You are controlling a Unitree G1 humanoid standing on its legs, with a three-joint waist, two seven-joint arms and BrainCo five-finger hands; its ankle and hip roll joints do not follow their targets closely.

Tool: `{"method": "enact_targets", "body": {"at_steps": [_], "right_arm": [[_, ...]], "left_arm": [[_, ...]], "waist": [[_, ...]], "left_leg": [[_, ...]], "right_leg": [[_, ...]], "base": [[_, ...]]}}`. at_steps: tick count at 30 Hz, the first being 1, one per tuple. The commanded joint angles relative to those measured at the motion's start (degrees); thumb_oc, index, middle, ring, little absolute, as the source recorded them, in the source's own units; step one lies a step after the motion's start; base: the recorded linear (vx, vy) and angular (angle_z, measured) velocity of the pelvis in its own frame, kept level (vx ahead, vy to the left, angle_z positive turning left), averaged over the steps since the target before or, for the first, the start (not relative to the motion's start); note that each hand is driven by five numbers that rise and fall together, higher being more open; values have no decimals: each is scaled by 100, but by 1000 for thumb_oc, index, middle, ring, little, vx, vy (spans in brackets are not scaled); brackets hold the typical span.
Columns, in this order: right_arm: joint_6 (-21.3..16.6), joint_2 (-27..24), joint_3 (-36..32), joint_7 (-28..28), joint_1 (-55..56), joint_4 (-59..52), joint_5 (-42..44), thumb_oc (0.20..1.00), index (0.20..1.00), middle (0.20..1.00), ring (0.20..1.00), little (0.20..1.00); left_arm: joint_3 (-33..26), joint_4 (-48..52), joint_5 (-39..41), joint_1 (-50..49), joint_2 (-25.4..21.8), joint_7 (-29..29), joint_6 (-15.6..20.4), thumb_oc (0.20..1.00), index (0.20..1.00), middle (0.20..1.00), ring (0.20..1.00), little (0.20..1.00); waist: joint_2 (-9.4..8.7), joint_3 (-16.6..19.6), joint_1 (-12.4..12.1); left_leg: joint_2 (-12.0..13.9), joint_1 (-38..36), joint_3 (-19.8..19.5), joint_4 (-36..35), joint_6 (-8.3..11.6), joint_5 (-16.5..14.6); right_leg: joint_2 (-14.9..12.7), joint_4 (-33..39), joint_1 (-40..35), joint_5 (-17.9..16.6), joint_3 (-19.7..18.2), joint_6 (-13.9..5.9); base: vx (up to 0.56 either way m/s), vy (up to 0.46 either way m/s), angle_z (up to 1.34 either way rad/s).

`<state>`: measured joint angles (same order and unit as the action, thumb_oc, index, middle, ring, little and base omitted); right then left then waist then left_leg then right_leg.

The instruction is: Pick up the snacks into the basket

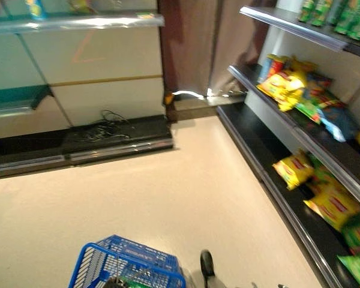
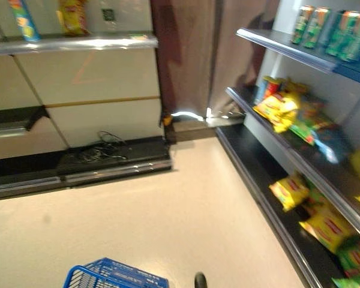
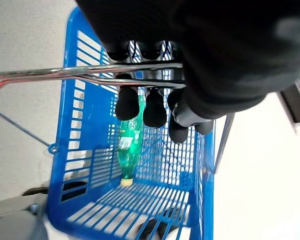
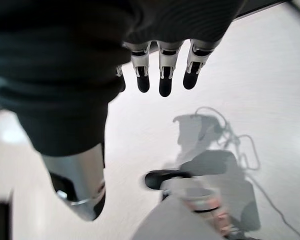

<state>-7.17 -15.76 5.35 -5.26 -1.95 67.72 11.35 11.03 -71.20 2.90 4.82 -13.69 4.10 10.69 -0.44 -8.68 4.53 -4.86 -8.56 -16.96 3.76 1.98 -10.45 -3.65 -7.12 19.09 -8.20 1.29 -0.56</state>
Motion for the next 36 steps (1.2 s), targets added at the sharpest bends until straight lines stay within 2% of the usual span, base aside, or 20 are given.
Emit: {"method": "enact_targets", "body": {"at_steps": [1, 2, 3, 4, 6, 8, 11, 13, 14, 15, 17, 18, 21, 23, 27, 28, 29, 30, 32, 36], "right_arm": [[-112, -256, 239, -44, -44, -268, -102, 1000, 1000, 1000, 1000, 1000], [-130, -307, 244, -46, -39, -321, -127, 1000, 1000, 1000, 1000, 1000], [-130, -309, 244, -46, -37, -323, -127, 1000, 1000, 1000, 1000, 1000], [-150, -342, 259, -88, -42, -325, -80, 1000, 1000, 1000, 1000, 1000], [-160, -378, 302, -134, -95, -323, -92, 1000, 1000, 1000, 1000, 1000], [-154, -402, 330, -152, -132, -254, -119, 1000, 1000, 1000, 1000, 1000], [-135, -442, 294, -218, -160, -197, -55, 1000, 1000, 1000, 1000, 1000], [-131, -463, 324, -216, -185, -189, -100, 1000, 1000, 1000, 1000, 1000], [-126, -466, 354, -223, -185, -175, -159, 1000, 1000, 1000, 1000, 1000], [-134, -471, 372, -240, -165, -167, -256, 1000, 1000, 1000, 1000, 1000], [-134, -470, 372, -241, -163, -168, -256, 1000, 1000, 1000, 1000, 1000], [-154, -477, 311, -275, -193, -151, -262, 1000, 1000, 1000, 1000, 1000], [-163, -496, 290, -253, -211, -181, -282, 1000, 1000, 1000, 1000, 1000], [-129, -494, 241, -207, -253, -302, -303, 1000, 1000, 1000, 1000, 1000], [-96, -434, 187, -221, -269, -456, -266, 1000, 1000, 1000, 1000, 1000], [-131, -313, 153, -228, -356, -484, -91, 1000, 1000, 1000, 1000, 1000], [-119, -285, 184, -224, -378, -528, -71, 1000, 1000, 1000, 1000, 1000], [-119, -284, 184, -224, -380, -529, -71, 1000, 1000, 1000, 1000, 1000], [-130, -181, 181, -182, -364, -533, 11, 1000, 1000, 1000, 1000, 1000], [-150, -145, 173, -138, -280, -453, -9, 1000, 1000, 1000, 1000, 1000]], "left_arm": [[-217, 357, -122, -329, -417, 105, 63, 200, 200, 200, 200, 200], [-238, 309, -78, -367, -335, 104, 33, 200, 200, 200, 200, 200], [-238, 309, -78, -368, -333, 105, 33, 200, 200, 200, 200, 200], [-174, 363, -47, -310, -319, 112, 32, 200, 200, 200, 200, 200], [-174, 409, 67, -236, -295, 162, 32, 200, 200, 200, 200, 200], [-149, 466, 100, -206, -265, 175, 28, 200, 200, 200, 200, 200], [-94, 545, 166, -208, -222, 204, 27, 200, 200, 200, 200, 200], [-124, 541, 174, -256, -229, 227, 20, 200, 200, 200, 200, 200], [-138, 492, 164, -290, -216, 235, 16, 200, 200, 200, 200, 200], [-156, 392, 122, -381, -205, 239, 5, 200, 200, 200, 200, 200], [-156, 391, 121, -382, -206, 240, 6, 200, 200, 200, 200, 200], [-140, 278, 35, -481, -223, 229, 27, 200, 200, 200, 200, 200], [-166, 288, 25, -522, -262, 229, 61, 200, 200, 200, 200, 200], [-98, 430, -17, -549, -338, 173, 71, 200, 200, 200, 200, 200], [-63, 416, -101, -515, -433, 132, 56, 200, 200, 200, 200, 200], [-45, 268, -187, -418, -547, 103, 71, 200, 200, 200, 200, 200], [-6, 262, -229, -393, -597, 103, 86, 200, 200, 200, 200, 200], [-7, 261, -229, -391, -597, 103, 86, 200, 200, 200, 200, 200], [29, 237, -340, -360, -668, 56, 79, 200, 200, 200, 200, 200], [41, 224, -486, -410, -646, 5, 80, 200, 200, 200, 200, 200]], "waist": [[-13, 37, -39], [54, 83, -60], [58, 83, -58], [49, 69, -51], [-28, -9, -85], [-27, -32, -105], [-29, -29, -203], [-17, -10, -302], [19, -6, -380], [93, -24, -505], [85, -37, -509], [82, 1, -619], [70, 6, -642], [-14, -9, -546], [-96, -19, -471], [-196, -80, -405], [-231, -104, -382], [-230, -91, -387], [-248, -109, -299], [-311, -76, -138]], "left_leg": [[324, 365, -6, 866, 330, 556], [462, 510, 46, 1238, 572, 1164], [465, 508, 43, 1240, 572, 1161], [595, 868, 257, 1731, 684, 1630], [614, 1194, 540, 2289, 602, 1703], [621, 1244, 624, 2344, 544, 1666], [520, 1638, 850, 1761, 387, 1257], [451, 1890, 841, 918, 316, 991], [459, 2016, 708, 516, 319, 1097], [524, 2209, 375, -145, 360, 1484], [522, 2178, 383, -170, 360, 1492], [436, 2532, -208, -453, 486, 1647], [390, 2532, -402, -195, 527, 1692], [317, 2477, -54, 357, 358, 1371], [288, 2334, 389, 568, 121, 1053], [309, 2150, 754, 565, 59, 910], [272, 2084, 870, 567, 37, 868], [277, 2095, 875, 552, 39, 886], [251, 1848, 1222, 415, -49, 721], [259, 1655, 1746, 381, -161, 551]], "right_leg": [[-171, -56, -213, 476, -42, -698], [-116, -32, -493, 608, 75, -606], [-114, -29, -499, 609, 80, -605], [-56, 67, -754, 755, 55, -464], [-72, 159, -994, 851, 62, -365], [-43, 182, -1084, 905, 43, -325], [-9, 299, -1343, 1056, -9, -341], [92, 369, -1460, 1155, -90, -390], [164, 376, -1539, 1215, -153, -410], [295, 341, -1746, 1379, -338, -416], [289, 336, -1762, 1390, -344, -415], [345, 290, -2037, 1578, -935, -438], [261, 162, -2113, 1638, -1269, -486], [-104, -73, -1981, 1549, -1634, -729], [-302, -456, -1668, 1253, -1991, -967], [-398, -541, -1372, 797, -1994, -1124], [-469, -523, -1233, 527, -1853, -1131], [-467, -510, -1217, 508, -1860, -1133], [-508, -274, -1010, 450, -1343, -1031], [-418, 154, -803, 327, -1087, -1092]], "base": [[322, -244, 30], [320, -243, 5], [347, -352, -4], [149, -184, 1], [220, -291, 10], [236, -220, 10], [260, -124, 2], [267, -43, -18], [425, 9, -28], [328, 21, -25], [295, 88, -50], [372, 155, -69], [328, 254, -101], [253, 472, -172], [135, 315, -144], [45, 290, -145], [46, 290, -149], [13, 306, -181], [12, 315, -142], [21, 216, -173]]}}
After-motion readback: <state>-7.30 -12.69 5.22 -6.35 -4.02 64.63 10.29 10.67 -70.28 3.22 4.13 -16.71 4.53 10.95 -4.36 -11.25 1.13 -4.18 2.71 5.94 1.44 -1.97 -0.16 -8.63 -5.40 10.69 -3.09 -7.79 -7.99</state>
